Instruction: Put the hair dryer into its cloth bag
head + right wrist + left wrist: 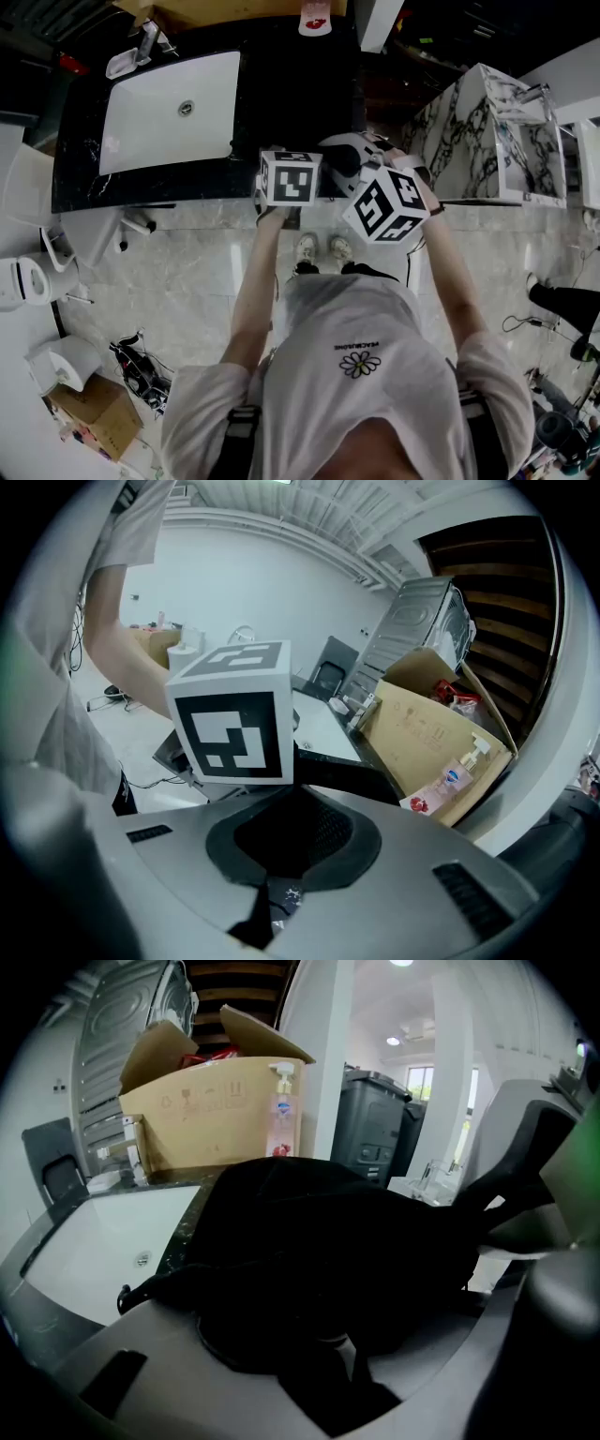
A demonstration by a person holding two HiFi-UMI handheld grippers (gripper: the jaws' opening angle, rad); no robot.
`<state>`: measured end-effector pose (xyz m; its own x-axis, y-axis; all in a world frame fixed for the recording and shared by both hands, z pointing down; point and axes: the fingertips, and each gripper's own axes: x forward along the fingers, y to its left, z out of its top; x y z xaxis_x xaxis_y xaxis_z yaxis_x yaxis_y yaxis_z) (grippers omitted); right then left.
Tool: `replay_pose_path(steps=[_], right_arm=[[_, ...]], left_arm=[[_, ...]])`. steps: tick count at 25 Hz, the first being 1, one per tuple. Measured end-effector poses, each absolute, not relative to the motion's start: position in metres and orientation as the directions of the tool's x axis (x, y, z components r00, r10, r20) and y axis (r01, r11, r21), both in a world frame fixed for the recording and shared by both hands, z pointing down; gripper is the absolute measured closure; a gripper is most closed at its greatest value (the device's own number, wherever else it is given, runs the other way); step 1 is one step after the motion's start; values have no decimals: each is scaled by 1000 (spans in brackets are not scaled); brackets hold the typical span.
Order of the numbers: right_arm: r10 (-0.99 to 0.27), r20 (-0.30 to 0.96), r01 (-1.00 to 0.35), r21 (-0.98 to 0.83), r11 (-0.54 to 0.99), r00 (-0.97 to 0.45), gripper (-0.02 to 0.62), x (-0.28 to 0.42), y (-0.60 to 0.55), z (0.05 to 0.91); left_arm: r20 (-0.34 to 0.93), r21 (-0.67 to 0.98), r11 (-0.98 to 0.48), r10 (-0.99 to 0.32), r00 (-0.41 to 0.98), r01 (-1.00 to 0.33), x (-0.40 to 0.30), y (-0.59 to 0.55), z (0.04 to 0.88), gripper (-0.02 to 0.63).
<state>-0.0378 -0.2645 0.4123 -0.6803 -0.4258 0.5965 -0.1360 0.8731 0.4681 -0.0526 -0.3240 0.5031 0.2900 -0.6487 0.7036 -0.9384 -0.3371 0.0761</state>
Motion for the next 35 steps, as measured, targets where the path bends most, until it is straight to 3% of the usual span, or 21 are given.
replay_pose_path(steps=[15,20,27,35], right_arm=[[-406,607,-150,427,892,-683,575,-33,-266,418],[-399,614,-137,428,893,-681,574,-35,-260,427],[-388,625,-118,428,896,-678,575,-38,-249,440],[-413,631,-87,481,873,-656,574,-42,-238,447]], left_arm=[[654,53,-331,-701,283,-942,-50,-337,503,439],[633,31,-260,-742,220,-965,-65,-325,499,342],[573,105,-212,-786,233,-972,-85,-289,482,308],[608,100,-214,-760,230,-972,-102,-242,476,307]])
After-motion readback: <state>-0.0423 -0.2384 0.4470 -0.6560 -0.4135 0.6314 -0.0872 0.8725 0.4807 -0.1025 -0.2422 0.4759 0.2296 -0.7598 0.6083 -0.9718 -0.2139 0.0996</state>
